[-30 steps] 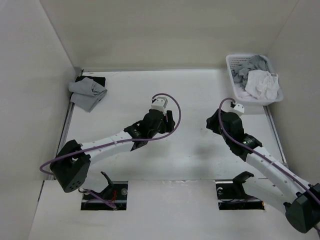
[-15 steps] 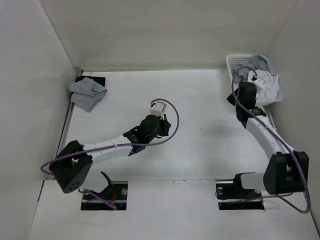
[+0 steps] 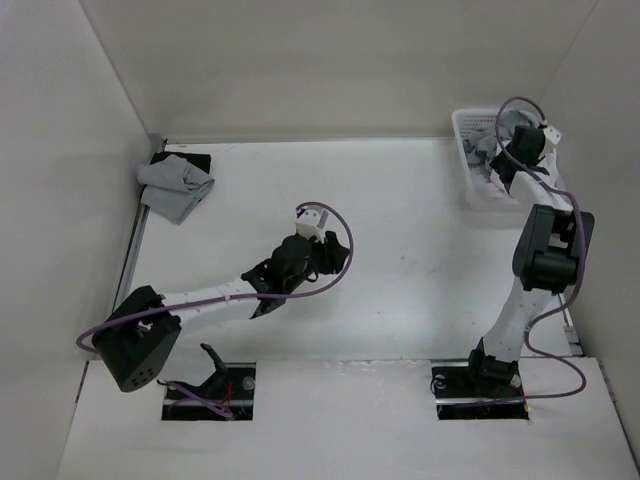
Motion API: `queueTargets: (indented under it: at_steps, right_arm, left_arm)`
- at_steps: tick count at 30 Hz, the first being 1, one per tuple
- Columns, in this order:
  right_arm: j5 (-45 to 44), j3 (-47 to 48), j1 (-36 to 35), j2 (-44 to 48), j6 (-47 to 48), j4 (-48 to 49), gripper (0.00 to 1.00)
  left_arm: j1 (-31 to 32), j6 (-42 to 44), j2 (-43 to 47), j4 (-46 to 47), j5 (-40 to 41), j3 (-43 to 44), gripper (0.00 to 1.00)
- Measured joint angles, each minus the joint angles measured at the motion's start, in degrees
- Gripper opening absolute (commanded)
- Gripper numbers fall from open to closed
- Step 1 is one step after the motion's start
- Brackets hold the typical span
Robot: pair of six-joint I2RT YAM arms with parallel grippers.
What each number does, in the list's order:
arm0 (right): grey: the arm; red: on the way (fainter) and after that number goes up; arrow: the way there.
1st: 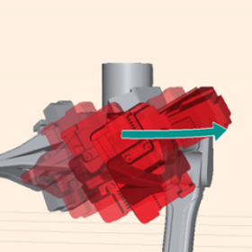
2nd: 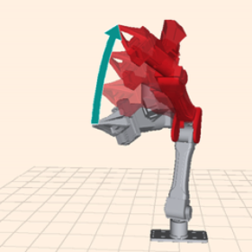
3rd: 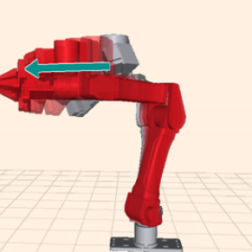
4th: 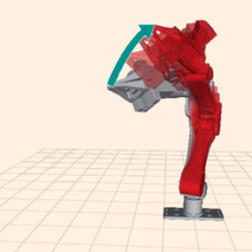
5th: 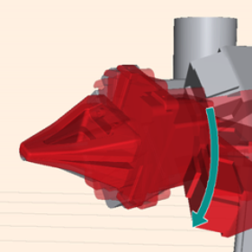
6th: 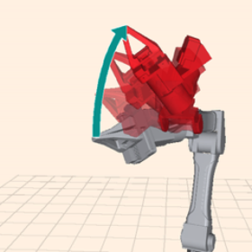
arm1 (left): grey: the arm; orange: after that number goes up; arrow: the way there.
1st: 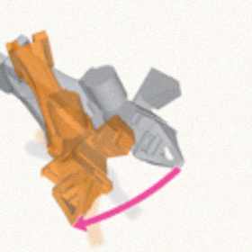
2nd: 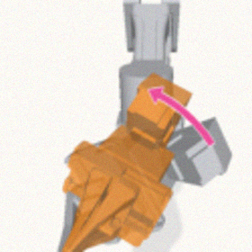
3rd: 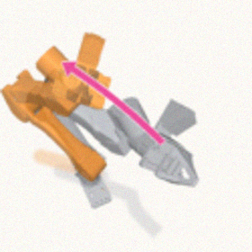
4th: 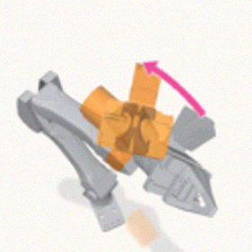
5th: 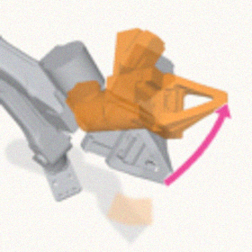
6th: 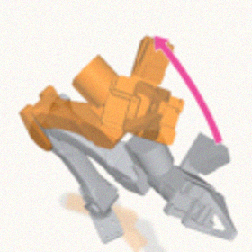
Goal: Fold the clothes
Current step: Grab the tank top from the pile
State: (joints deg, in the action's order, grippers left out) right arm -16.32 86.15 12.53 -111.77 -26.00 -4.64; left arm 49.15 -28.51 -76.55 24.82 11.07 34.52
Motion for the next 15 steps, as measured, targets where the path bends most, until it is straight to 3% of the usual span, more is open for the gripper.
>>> queueTargets:
  at_steps: [8,15]
  right_arm:
    - [2.29,3.10,0.96,-7.02,2.51,-2.62,0.48]
    - [3.30,5.81,1.40,-8.09,3.15,-1.55,0.55]
  left_arm:
    - [0.00,-0.04,-1.77,2.25,-0.28,0.00,0.44]
    - [0.00,-0.07,-4.37,2.89,-1.27,0.00,0.44]
